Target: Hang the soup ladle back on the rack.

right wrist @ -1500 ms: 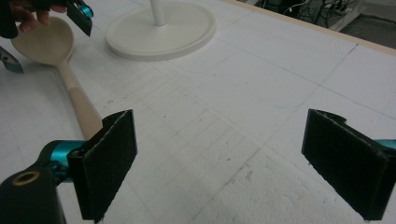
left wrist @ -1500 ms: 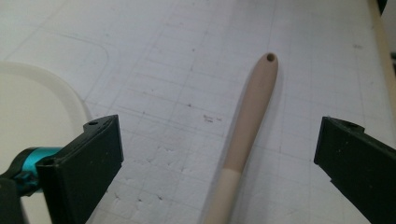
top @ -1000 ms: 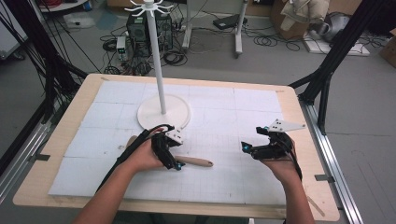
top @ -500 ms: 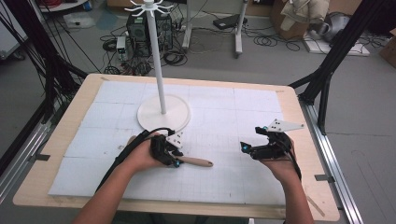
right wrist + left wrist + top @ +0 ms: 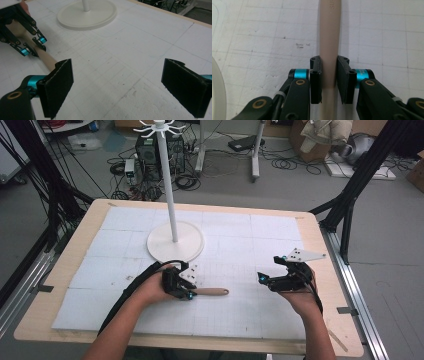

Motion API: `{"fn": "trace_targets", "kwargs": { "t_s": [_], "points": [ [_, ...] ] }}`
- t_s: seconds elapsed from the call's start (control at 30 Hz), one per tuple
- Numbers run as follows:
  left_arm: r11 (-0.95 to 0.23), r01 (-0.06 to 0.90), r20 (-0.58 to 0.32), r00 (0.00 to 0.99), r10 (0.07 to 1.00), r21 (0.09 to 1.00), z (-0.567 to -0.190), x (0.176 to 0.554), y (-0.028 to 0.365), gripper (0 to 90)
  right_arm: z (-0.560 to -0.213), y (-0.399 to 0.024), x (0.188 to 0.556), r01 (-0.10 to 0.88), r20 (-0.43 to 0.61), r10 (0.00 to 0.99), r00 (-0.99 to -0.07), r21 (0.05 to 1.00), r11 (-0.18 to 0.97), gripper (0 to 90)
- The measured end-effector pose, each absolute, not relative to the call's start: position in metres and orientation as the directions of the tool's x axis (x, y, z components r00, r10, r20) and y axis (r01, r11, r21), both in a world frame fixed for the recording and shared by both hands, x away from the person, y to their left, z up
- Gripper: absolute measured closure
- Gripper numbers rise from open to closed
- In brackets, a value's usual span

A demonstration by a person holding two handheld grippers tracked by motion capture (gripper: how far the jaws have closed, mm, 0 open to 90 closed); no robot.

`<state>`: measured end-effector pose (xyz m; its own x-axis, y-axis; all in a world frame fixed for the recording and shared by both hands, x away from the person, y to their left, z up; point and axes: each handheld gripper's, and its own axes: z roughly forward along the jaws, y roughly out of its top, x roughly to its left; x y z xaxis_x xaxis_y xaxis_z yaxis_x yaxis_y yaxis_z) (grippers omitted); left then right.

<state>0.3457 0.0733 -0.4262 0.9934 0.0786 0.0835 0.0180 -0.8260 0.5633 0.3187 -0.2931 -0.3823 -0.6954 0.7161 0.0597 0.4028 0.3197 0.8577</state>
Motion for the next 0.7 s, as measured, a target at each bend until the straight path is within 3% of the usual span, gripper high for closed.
{"fn": "trace_targets", "kwargs": {
  "t_s": [0.37,0.7],
  "points": [
    [-0.654,0.123,0.007,0.981,0.191,0.746,-0.386,0.35,0.115,74.4,-0.381,-0.295,0.318,0.396,0.058,0.722,-0.69,0.864,0.309,9.8],
    [-0.465,0.149,-0.012,0.958,0.285,0.873,-0.354,0.347,0.156,74.5,-0.381,-0.294,0.318,0.392,0.056,0.721,-0.69,0.867,0.308,9.8]
  ]
}}
